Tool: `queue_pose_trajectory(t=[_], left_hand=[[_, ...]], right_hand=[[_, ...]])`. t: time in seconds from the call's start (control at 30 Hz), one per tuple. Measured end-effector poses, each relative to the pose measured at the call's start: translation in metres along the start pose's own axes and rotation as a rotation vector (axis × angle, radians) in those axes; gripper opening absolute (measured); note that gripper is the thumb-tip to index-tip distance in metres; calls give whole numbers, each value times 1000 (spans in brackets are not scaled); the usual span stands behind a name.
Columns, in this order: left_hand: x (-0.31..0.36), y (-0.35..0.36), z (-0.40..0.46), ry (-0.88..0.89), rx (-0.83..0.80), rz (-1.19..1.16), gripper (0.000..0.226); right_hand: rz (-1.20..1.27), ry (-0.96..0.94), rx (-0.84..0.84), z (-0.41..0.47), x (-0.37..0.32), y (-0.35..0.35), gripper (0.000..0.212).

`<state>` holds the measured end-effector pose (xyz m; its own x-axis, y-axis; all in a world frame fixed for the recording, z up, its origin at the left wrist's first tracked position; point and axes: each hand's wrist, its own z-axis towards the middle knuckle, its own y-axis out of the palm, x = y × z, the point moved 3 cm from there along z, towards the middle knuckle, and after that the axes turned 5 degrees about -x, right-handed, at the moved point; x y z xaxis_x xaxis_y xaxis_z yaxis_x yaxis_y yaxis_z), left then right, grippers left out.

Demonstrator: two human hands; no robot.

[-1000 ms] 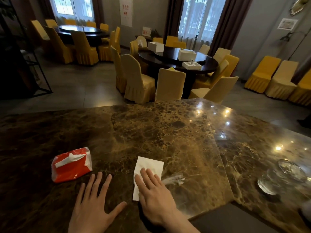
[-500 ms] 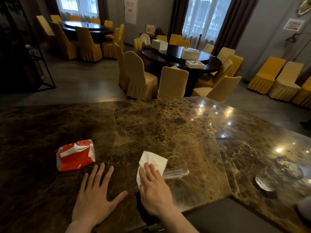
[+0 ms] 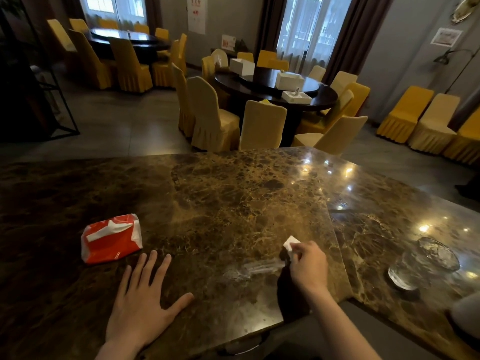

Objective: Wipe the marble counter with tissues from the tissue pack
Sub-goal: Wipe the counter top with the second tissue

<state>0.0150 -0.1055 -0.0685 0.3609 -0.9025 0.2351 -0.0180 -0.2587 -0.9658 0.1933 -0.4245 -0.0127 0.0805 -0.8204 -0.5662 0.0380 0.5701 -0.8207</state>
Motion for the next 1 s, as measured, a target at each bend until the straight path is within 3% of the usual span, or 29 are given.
queue_pose_trajectory(t=[0.1, 0.2, 0.33, 0.47, 0.57, 0.67, 0.83, 1.0], left_hand=[[0, 0, -1, 3, 4, -6, 112], [0, -1, -1, 3, -7, 18, 113], [0, -1, -1, 0, 3, 12, 112], [2, -3, -1, -1, -2, 14, 115], [2, -3, -2, 4, 1, 11, 115], [1, -1, -1, 2, 15, -8, 112], [0, 1, 0, 11, 30, -19, 110], [0, 1, 0, 16, 52, -19, 110]], right_hand=[[-187, -216, -134, -14, 4, 15, 33], [-173, -306, -91, -23, -1, 15, 44], [-41, -335, -86, -38, -23, 26, 39], [-14, -545, -269, -61, -51, 53, 32], [-99, -655, -236, -54, -40, 47, 31], [-183, -586, -124, -39, -8, 33, 32], [-281, -378, -108, -36, -6, 39, 33], [-198, -516, -188, -61, -58, 62, 23]])
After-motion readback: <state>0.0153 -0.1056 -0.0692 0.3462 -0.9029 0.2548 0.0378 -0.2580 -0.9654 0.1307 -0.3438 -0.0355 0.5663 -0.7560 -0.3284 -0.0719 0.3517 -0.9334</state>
